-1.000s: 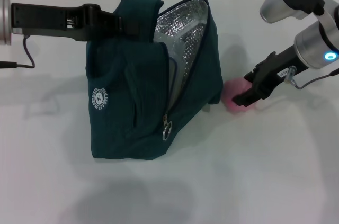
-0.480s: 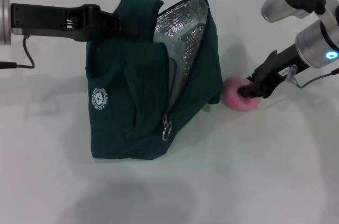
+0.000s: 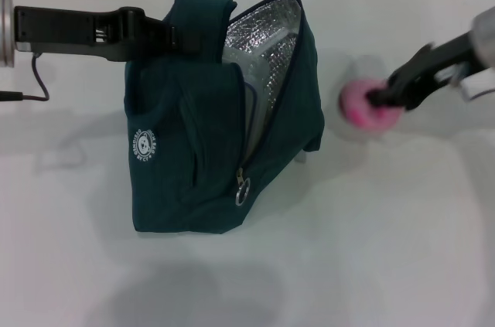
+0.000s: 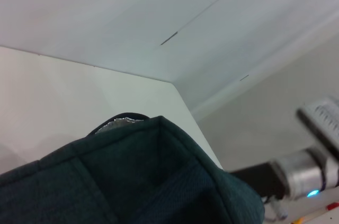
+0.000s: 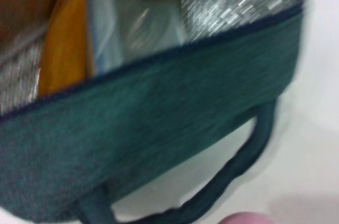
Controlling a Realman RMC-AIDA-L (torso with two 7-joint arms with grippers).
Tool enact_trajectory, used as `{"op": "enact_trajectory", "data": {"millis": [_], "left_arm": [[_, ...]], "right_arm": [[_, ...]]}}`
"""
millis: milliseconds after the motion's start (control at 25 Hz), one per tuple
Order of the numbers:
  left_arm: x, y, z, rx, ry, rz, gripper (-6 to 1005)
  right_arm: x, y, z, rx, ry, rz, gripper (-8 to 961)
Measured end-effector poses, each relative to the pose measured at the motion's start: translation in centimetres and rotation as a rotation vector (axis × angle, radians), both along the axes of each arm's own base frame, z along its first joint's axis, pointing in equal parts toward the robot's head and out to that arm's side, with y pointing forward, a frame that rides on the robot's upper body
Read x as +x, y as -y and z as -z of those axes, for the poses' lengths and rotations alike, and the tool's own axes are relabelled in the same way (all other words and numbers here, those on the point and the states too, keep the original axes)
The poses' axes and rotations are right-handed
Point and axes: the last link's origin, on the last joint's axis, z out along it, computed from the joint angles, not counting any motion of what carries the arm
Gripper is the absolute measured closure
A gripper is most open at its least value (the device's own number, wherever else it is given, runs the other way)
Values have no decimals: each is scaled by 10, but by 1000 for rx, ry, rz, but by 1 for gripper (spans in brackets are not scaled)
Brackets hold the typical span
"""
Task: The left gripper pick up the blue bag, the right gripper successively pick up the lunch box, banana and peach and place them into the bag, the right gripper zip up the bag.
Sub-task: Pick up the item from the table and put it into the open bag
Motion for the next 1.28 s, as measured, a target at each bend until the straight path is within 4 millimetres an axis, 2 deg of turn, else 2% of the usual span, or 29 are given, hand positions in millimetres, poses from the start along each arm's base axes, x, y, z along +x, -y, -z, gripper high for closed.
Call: {"op": "enact_trajectory", "data": {"millis": [320,480,600,720,920,1120,1280], "left_arm": [[0,0,0,0,0,1,958],[2,-1,0,-1,1,4,958],[2,-1,1,-1,2,5,958],[2,-1,1,-1,2,5,958],[2,-1,1,-1,3,5,958],[3,-1,0,2,13,7,958],[2,0,0,2,13,5,958]], "right_arm": [[4,4,-71,165,-172,45,870],[-14,10,-98,181,-342,-9,899],[-35,17,-106,130,-471,-88,916],[-53,24,-100,66,-566,-164,913],[-72,32,-59,-90,-558,-205,894],[-72,32,-26,-166,-502,-186,875],[-69,23,-15,-135,-431,-184,860]]}}
